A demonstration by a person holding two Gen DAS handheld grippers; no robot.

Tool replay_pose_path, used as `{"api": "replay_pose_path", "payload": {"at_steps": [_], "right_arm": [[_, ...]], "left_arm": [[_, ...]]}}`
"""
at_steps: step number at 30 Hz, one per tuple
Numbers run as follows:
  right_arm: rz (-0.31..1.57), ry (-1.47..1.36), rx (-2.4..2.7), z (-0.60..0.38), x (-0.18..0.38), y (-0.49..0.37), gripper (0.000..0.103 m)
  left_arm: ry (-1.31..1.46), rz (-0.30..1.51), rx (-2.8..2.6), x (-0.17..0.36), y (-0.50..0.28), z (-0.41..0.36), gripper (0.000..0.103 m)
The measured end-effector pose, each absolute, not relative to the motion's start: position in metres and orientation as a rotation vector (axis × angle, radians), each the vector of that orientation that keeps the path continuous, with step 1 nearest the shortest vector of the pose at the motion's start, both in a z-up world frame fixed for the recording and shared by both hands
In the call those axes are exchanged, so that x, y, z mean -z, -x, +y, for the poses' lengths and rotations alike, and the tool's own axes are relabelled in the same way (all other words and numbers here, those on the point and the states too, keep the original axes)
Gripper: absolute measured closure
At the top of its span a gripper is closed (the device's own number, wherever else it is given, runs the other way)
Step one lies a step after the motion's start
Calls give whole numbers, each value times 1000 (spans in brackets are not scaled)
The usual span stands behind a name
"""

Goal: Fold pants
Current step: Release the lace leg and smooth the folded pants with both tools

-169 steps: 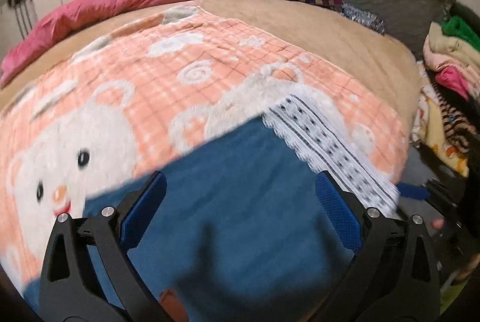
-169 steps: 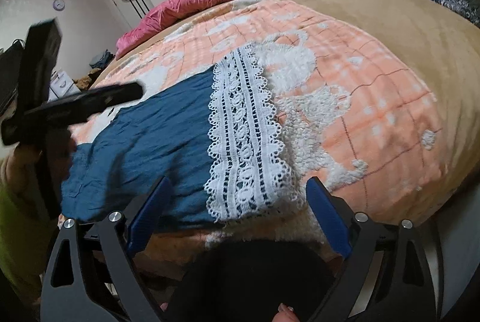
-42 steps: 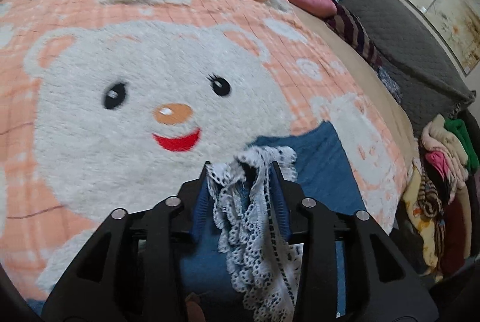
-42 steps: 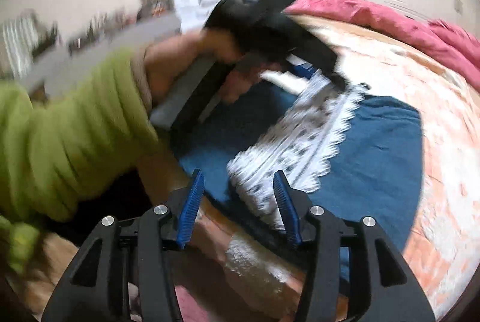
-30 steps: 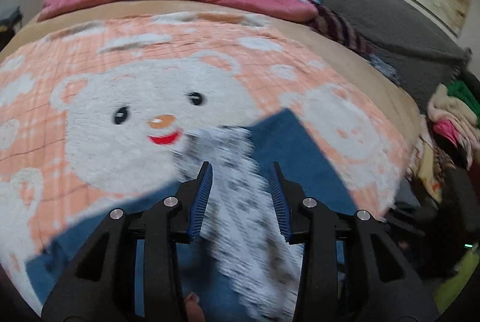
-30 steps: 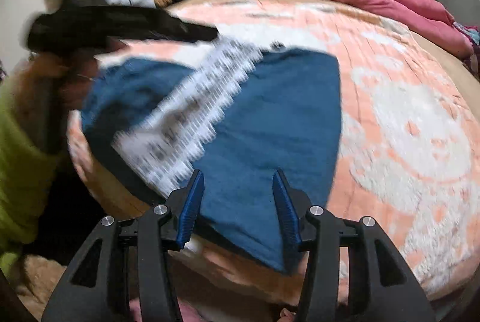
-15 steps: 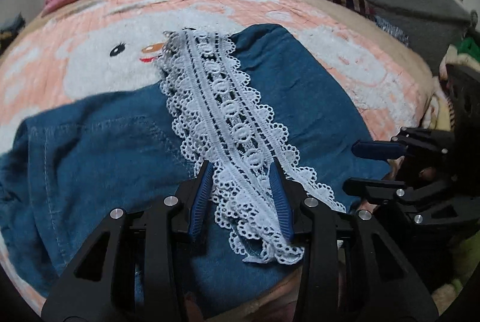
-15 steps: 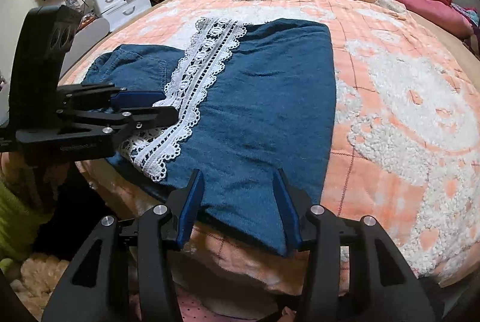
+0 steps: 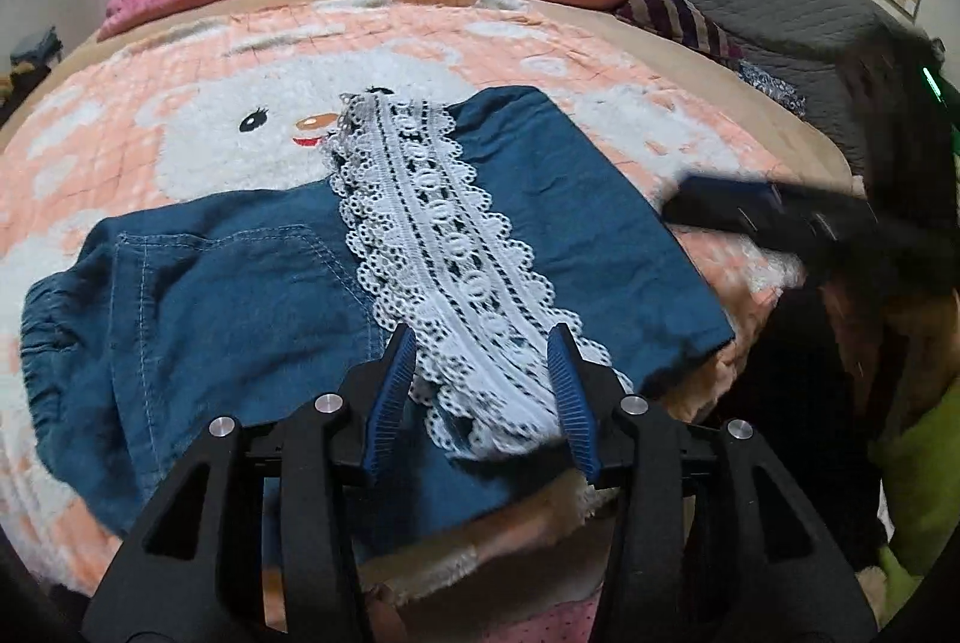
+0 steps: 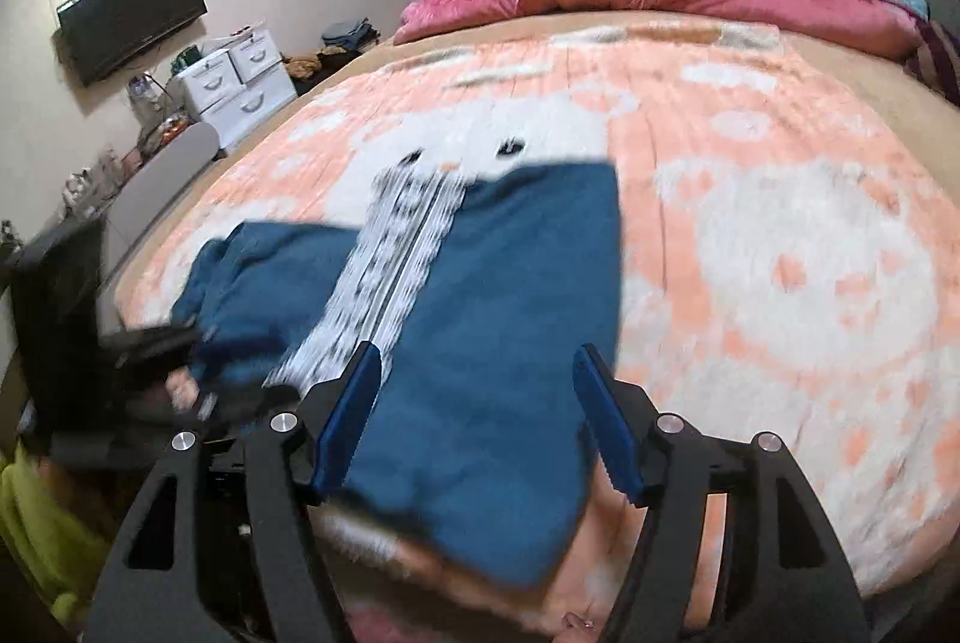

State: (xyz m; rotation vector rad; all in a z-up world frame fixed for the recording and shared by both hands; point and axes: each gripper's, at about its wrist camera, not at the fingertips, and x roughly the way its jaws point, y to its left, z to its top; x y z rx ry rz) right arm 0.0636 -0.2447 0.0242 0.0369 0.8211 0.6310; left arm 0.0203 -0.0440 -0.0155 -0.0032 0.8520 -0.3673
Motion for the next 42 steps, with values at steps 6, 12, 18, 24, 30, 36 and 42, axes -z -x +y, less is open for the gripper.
{"api": "replay_pose_path", "payload": {"at_steps": [6,12,18,24,30,36,42], "right_arm": [[805,33,-660,-211,-30,-102,33],[872,115,-617,-172,-14,-149,33],[978,189,-566,-150,17,-179,32],[985,158,-560,-149,30,-184,28],[920,46,-601,-164,8,-170,28],[836,12,-577,-180,-19,-146,23],[786,-5,-558,-197,-35,-128,15]], "left_arm": [[-28,885,337,27,-15,-56,63],[-11,919,327,37,-18,-55,61],[-8,918,333,39,-17,-55,61],[-4,915,336,40,-15,-54,61],[0,907,324,33,-16,-52,52],[7,888,309,23,-11,-50,48],[12,866,282,12,-4,-43,40]]}}
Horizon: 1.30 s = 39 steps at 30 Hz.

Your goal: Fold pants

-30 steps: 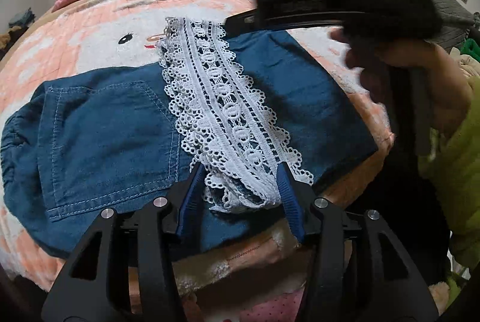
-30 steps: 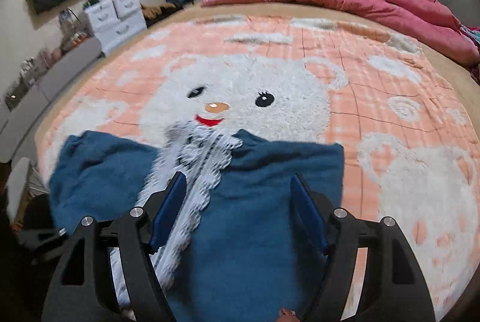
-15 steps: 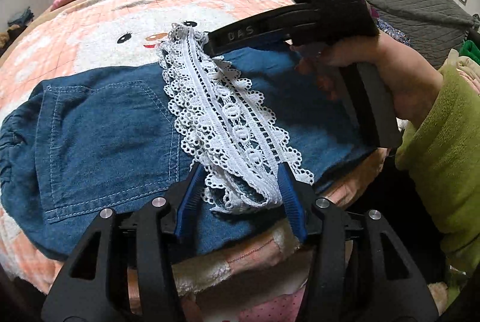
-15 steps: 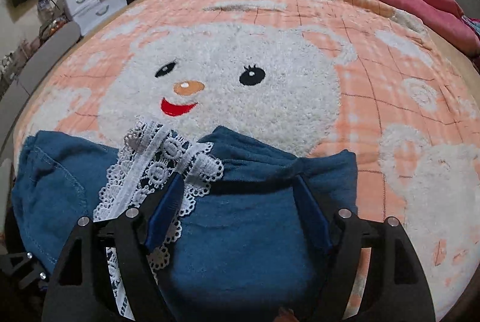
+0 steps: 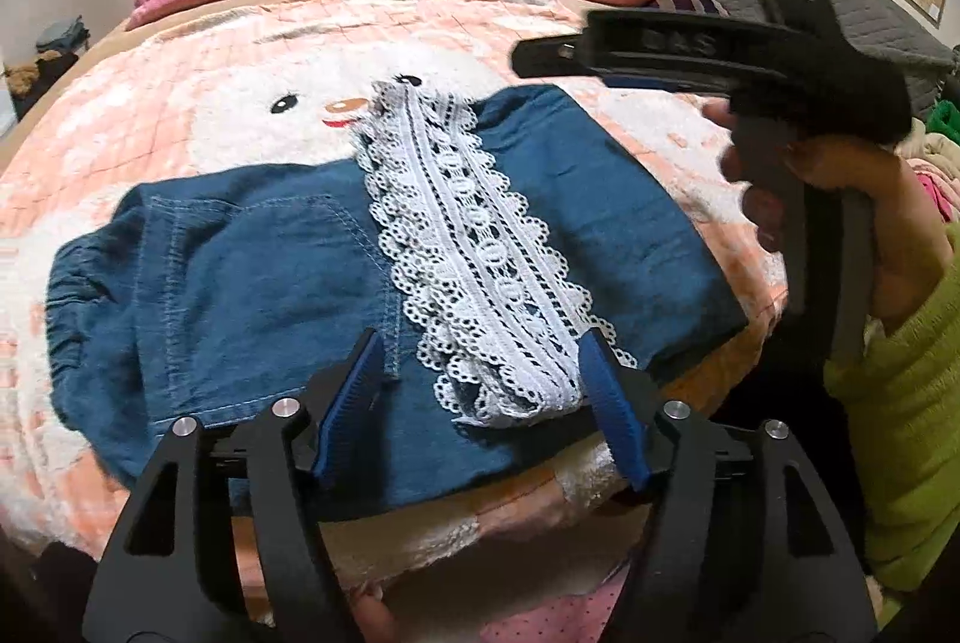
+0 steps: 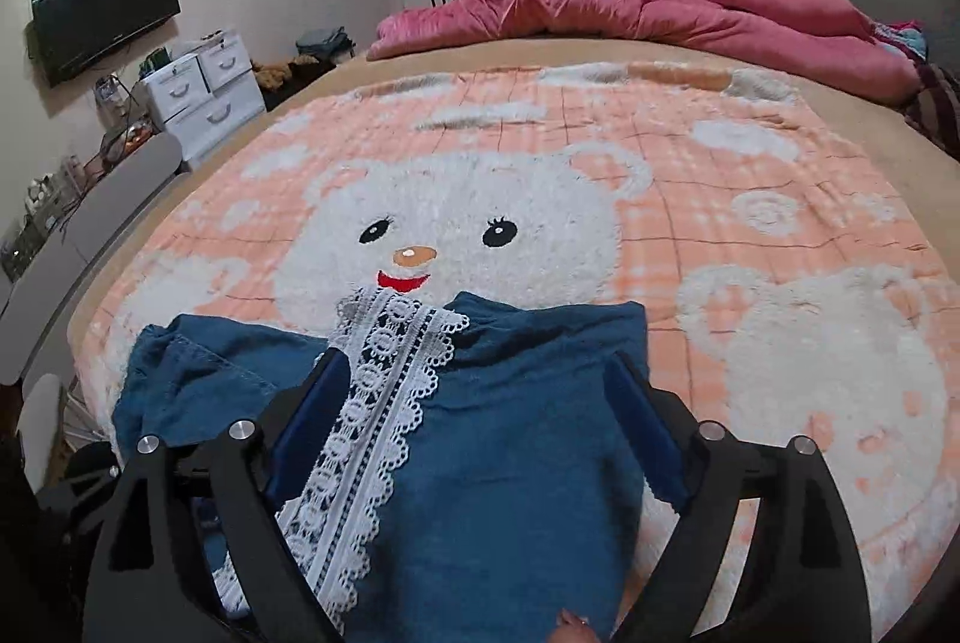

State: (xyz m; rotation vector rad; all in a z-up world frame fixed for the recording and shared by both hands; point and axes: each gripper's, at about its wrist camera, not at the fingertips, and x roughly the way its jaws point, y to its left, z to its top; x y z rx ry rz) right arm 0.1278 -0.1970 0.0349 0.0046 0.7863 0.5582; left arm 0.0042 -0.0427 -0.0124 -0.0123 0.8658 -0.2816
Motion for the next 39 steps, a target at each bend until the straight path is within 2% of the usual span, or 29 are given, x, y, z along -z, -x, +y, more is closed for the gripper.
{"api": "replay_pose_path", "payload": {"at_steps": [10,25,39], "right_arm": [[759,4,-570,-194,-50,-102,9],[721,63,-596,-165,-75,-75,7],[749,192,-788,-93,-73,-63,5]], "left_arm": [[24,853,243,3,3,-33,23],[51,839,202,-6,20,-5,10],[196,846,51,1,33,66,10]]}}
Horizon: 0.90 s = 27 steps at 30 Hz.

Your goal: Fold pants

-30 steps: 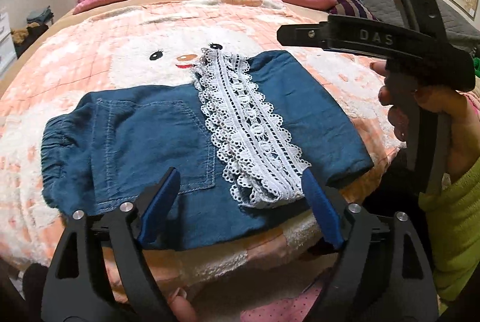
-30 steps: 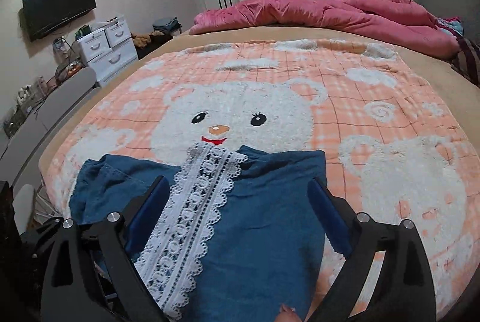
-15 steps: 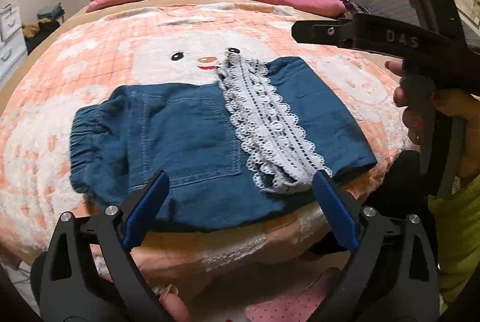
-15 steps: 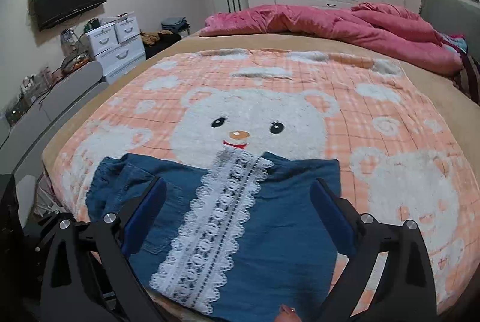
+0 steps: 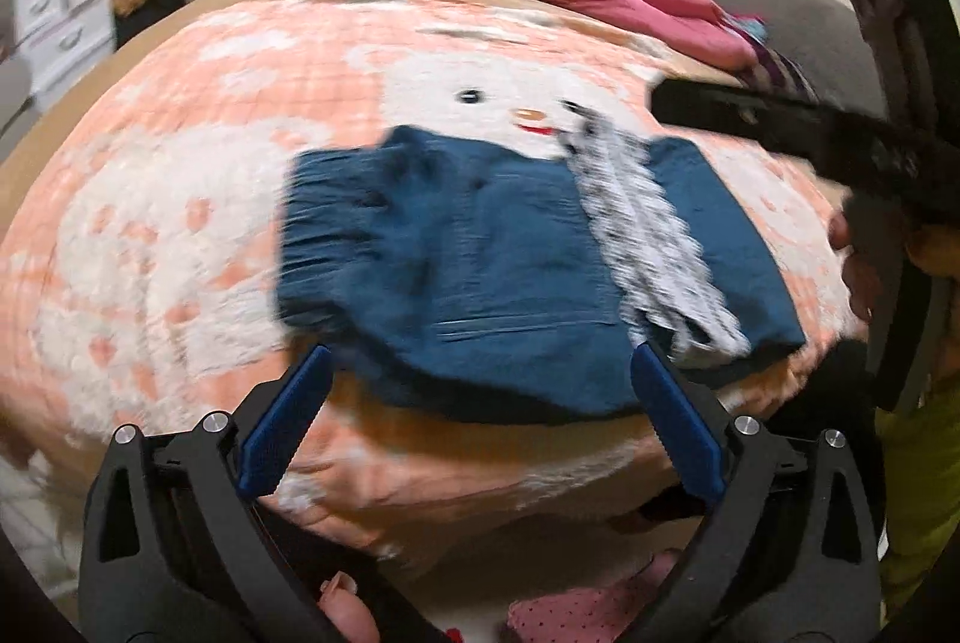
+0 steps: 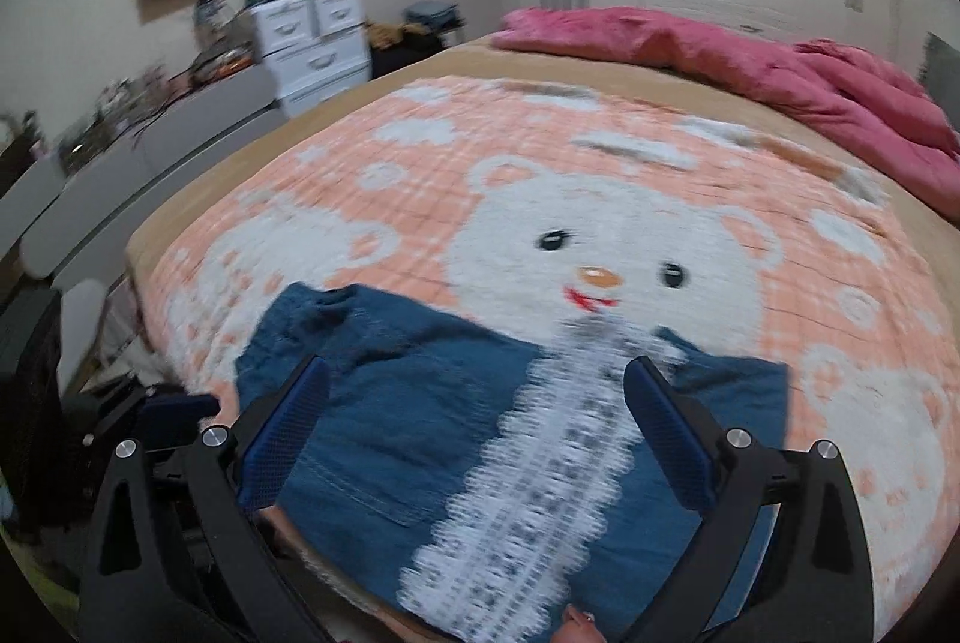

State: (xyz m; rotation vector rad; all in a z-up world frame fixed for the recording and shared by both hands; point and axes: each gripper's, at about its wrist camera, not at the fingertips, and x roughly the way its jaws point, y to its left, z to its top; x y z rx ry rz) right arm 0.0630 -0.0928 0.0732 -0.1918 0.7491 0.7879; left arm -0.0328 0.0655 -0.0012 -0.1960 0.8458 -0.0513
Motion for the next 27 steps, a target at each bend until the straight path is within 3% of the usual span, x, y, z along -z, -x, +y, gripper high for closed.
{"api": "replay_pose_path", "payload": {"at_steps": [12,14,17,19,21,27], "right_arm": [[836,322,-915,-33,-48,-78,5],[846,340,-945,-22,-46,-81,5],[882,343,-1012,-7,-39,-89,5],[908,343,-1041,2,-35,-94,5],[926,353,-1057,9,-32,-98,5],[953,379,-1156,33,-26,-103,6]], "left_arm": [[439,890,-6,29,28,111,10],[470,890,-18,33,26,115,15],[488,875,-21,34,24,118,32],[492,864,-4,33,23,117,51],[508,867,22,35,20,115,55],[505,874,34,44,15,112,55]]}}
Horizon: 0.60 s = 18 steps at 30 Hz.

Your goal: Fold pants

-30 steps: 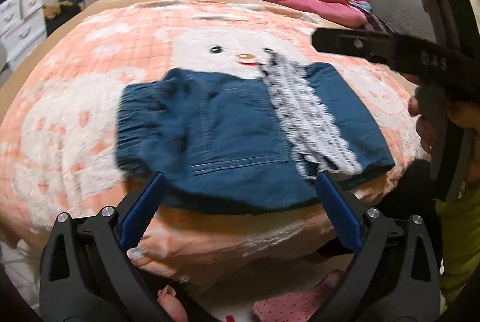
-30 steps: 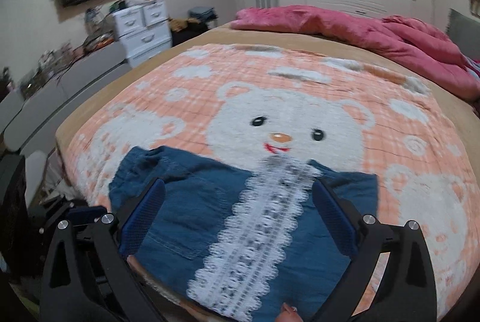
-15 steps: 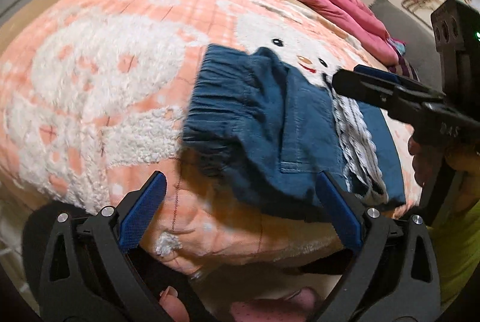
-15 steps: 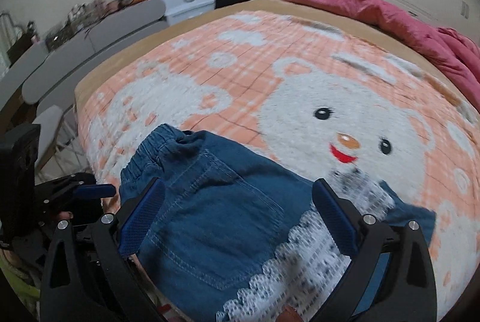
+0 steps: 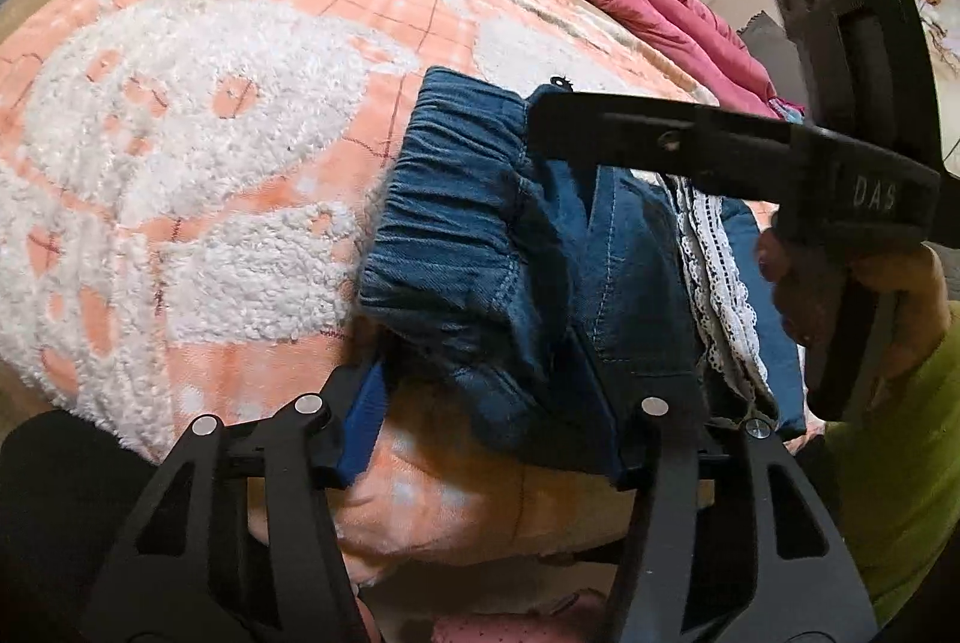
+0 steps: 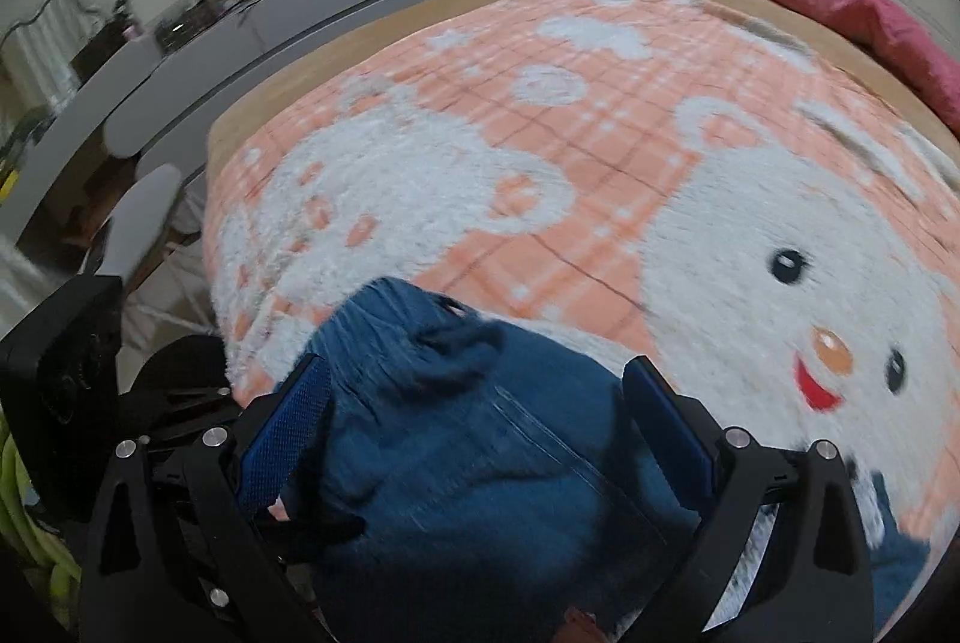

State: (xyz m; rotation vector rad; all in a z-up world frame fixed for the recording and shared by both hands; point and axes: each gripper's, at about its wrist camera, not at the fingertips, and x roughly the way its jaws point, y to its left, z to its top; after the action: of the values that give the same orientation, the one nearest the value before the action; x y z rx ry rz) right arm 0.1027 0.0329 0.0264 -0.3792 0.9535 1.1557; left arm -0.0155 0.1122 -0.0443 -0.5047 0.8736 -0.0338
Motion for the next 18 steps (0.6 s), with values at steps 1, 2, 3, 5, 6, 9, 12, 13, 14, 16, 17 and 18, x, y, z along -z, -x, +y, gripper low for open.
{"api": "replay_pose_path", "payload": {"at_steps": [1,2,3,5,6,9,12,13,14,16,17,18], "right_arm": [[961,390,-1165,38,-23,-104,6],[973,402,-1163,43,-20,-105,7],[988,408,-1169,46,-16,-106,15],[1030,418,-1214,54,-7,-105,33],[1041,419,-1229,57,-1,-105,41],[1023,386,-1254,55,2,-103,54],[1012,348,-1270,47,-2,-101,65],[1012,321,-1280,42,-5,-102,68],[1007,294,-1293,36,-10,-102,68],[984,252,-1315,25,-20,-102,70],[971,230,-1328,20,-25,-102,70],[951,205,-1344,11,-32,-102,71]], "left_arm": [[508,871,38,45,16,113,55],[507,869,40,45,15,113,55],[506,869,40,46,15,113,55],[510,867,41,47,12,114,55],[513,868,42,48,12,115,55],[536,860,51,49,15,118,55],[540,843,59,49,16,119,52],[542,840,63,49,17,119,50],[550,834,69,49,16,119,49],[571,818,86,46,13,122,43],[574,814,87,45,14,123,42],[574,810,84,44,15,122,40]]}}
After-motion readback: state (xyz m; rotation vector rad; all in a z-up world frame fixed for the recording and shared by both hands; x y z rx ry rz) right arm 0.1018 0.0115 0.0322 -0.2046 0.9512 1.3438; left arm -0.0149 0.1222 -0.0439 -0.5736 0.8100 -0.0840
